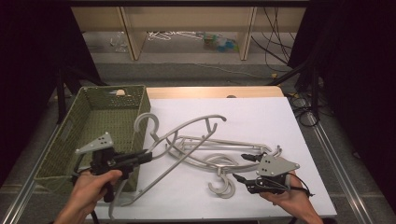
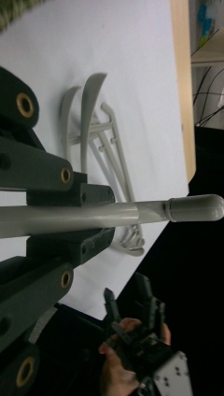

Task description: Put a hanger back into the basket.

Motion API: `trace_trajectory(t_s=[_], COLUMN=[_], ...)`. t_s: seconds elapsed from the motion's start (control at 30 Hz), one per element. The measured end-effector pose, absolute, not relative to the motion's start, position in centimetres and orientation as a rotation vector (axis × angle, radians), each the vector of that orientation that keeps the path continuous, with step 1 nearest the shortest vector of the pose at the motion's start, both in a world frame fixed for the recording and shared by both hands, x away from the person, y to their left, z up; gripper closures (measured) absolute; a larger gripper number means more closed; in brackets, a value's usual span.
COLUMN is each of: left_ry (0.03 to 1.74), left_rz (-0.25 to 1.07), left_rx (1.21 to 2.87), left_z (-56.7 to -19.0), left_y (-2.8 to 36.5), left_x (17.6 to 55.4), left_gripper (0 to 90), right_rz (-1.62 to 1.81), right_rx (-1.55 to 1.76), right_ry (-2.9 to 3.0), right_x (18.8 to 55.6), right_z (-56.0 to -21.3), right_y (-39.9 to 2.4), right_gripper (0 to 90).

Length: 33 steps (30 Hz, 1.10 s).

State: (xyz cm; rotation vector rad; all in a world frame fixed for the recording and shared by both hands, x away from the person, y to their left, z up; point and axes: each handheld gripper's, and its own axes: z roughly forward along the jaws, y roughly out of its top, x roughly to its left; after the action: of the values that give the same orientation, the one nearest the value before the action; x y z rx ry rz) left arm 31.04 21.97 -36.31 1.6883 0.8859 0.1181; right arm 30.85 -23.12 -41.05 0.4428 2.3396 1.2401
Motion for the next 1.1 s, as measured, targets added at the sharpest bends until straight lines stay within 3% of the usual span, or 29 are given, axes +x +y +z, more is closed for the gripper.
trace_trajectory(t_s=[0.53,1.1], left_ry=[1.043,1.115], left_rz=[0.204,0.398], left_rx=[1.520,1.597], left_z=[-31.9,-31.4], left_y=[29.3,35.4], left_x=[34.1,38.1], left_gripper=[78.6,78.5], right_rz=[1.232,1.234], right_rx=[0.448,0.509], right_ry=[2.346,2.343], right_x=[31.0,31.3], right_z=[-41.4,-41.7], right_y=[-23.1,-23.2], right_gripper=[34.5,26.3])
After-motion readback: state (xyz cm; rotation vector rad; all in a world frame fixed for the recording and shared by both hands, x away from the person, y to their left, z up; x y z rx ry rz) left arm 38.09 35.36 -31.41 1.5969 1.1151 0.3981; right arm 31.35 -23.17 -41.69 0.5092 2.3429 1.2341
